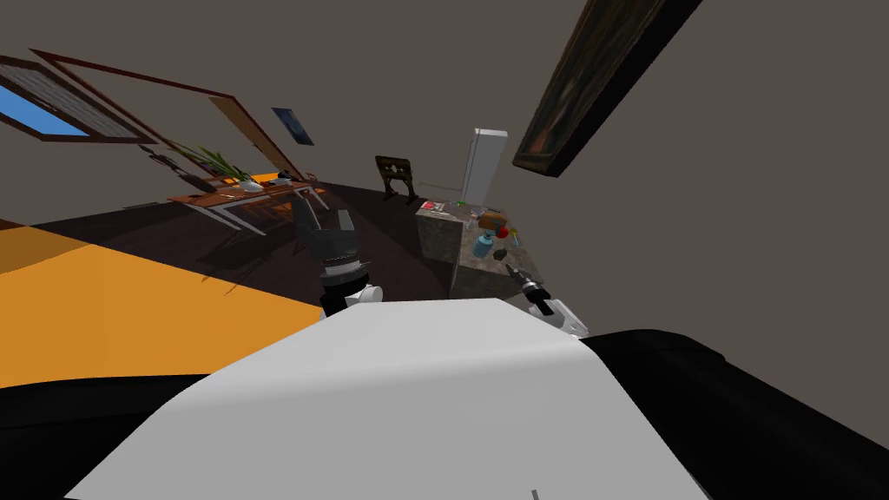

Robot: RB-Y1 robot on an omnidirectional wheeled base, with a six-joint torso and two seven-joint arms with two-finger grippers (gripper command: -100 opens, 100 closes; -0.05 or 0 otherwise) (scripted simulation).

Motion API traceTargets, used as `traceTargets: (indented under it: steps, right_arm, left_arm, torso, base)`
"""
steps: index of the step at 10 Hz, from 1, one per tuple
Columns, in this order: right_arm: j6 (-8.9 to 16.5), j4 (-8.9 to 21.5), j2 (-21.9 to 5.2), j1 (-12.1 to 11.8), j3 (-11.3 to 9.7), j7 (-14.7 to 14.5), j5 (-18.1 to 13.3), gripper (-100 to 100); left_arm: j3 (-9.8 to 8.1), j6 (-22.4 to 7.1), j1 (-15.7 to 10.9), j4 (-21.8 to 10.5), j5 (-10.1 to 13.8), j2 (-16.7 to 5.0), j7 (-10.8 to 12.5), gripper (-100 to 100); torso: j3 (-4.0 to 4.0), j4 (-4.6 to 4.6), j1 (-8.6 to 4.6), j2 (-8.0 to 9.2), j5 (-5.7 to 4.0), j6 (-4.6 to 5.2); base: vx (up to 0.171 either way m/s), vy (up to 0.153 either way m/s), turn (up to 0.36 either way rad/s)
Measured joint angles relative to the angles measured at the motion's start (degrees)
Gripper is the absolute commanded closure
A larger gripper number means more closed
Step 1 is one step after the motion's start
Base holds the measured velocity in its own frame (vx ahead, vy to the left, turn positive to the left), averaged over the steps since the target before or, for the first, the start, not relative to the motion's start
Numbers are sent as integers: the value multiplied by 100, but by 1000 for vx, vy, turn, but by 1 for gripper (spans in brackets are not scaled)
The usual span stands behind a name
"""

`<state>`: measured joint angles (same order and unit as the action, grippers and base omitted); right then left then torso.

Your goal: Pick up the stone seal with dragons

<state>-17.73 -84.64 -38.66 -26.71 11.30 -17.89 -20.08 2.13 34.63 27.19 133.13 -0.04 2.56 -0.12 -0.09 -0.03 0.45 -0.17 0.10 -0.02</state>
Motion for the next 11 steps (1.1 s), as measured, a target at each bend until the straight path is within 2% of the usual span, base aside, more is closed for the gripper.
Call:
traceTargets:
  steps: [2, 3, 4, 7, 8, 9, 11]
  right_arm:
    - [242, 239, -289, 8, 29, -69, -141, -100]
    - [271, 510, -376, 90, 47, -131, -219, -100]
    - [376, 487, -475, -10, 82, -167, -274, -100]
    - [665, 811, -677, 49, 129, -356, -509, -100]
    - [683, 822, -684, 56, 130, -368, -517, 0]
    - [681, 821, -683, 56, 130, -367, -516, -100]
    - [671, 1165, -747, 342, -18, -637, -188, -100]
  left_arm:
    - [0, 0, 0, 0, 0, 0, 0, 0]
    - [0, 0, 0, 0, 0, 0, 0, 0]
    - [0, 0, 1, 0, 0, 0, 0, 0]
    - [-1, 0, 1, 0, 0, 0, 0, 0]
    - [-1, 0, 1, 1, 0, -1, 0, 0]
    - [-1, 0, 0, 0, 0, -1, 0, 0]
    - [-1, -1, -1, 0, 0, -1, 0, 0]
  torso:
    - [-4, -2, -3, -8, 0, 0]
    - [-4, -2, -6, -6, -2, 1]
    - [-4, -1, -2, -7, 0, 2]
    - [-13, -5, -6, -24, -1, 1]
    - [-4, -2, -23, -5, -4, 5]
    - [7, 2, -34, 14, -7, 6]
    - [34, 13, -50, 60, -16, -3]
  base:
    - [68, 102, 153]
    - [77, 107, 134]
    - [119, 134, 210]
    - [97, 76, 104]
    - [11, 7, -3]
    - [-109, -34, 258]
    - [-95, -16, 86]
